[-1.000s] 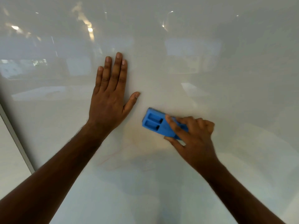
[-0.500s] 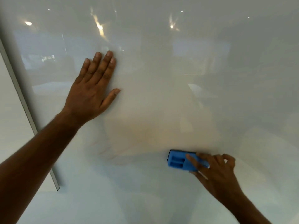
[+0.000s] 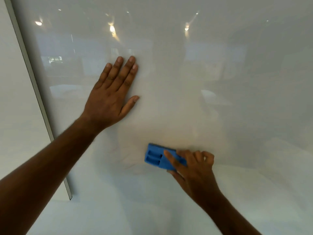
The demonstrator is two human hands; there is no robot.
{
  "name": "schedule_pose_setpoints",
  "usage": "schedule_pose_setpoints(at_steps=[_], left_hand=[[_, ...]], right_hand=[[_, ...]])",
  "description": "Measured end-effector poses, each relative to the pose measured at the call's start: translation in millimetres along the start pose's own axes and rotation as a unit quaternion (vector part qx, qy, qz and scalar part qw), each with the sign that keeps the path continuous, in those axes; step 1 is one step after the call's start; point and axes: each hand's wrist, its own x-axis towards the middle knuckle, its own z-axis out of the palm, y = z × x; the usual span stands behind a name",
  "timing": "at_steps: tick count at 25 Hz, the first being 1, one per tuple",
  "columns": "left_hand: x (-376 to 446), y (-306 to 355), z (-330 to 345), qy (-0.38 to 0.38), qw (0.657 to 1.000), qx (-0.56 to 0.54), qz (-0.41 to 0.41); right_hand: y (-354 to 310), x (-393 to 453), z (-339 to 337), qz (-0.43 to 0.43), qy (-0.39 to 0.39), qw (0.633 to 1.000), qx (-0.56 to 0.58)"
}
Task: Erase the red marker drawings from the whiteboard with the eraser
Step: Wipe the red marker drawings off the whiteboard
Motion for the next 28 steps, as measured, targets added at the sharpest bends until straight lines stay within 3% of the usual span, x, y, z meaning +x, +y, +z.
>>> schedule_pose_setpoints(at_steps=[4,7,10,15,20,24,28], left_hand=[[-5.8,-31.7,-4.0,-0.008,0.997,0.013,0.082],[-10.2,-30.6,-1.8,0.010,0.998,0.011,0.065],[-13.3,-27.9,-1.8,0.019,0.998,0.007,0.060],[-20.0,-26.5,-2.3,0.058,0.991,-0.007,-0.122],[-26.0,-24.7,0.0,0.073,0.984,-0.009,-0.160],[-28.6,-28.9,-2.0,0.060,0.988,-0.013,-0.143],[-28.9,-29.7,-0.6,0.058,0.988,-0.009,-0.144]], right_hand=[[15.6,-83.4,12.7,-0.035,-0.092,0.994,-0.046],[35.5,-93.7,-0.9,-0.005,-0.061,0.997,-0.046],[52.7,-48.6,-18.9,0.059,0.004,0.997,-0.043],[24.0,50.5,-24.0,0.180,0.079,0.978,0.075],[-43.6,33.2,12.9,0.050,-0.002,0.998,0.039],[-43.0,-27.3,24.9,-0.032,-0.083,0.996,-0.024],[-8.6,-13.1,2.4,0.000,-0.042,0.998,-0.040]])
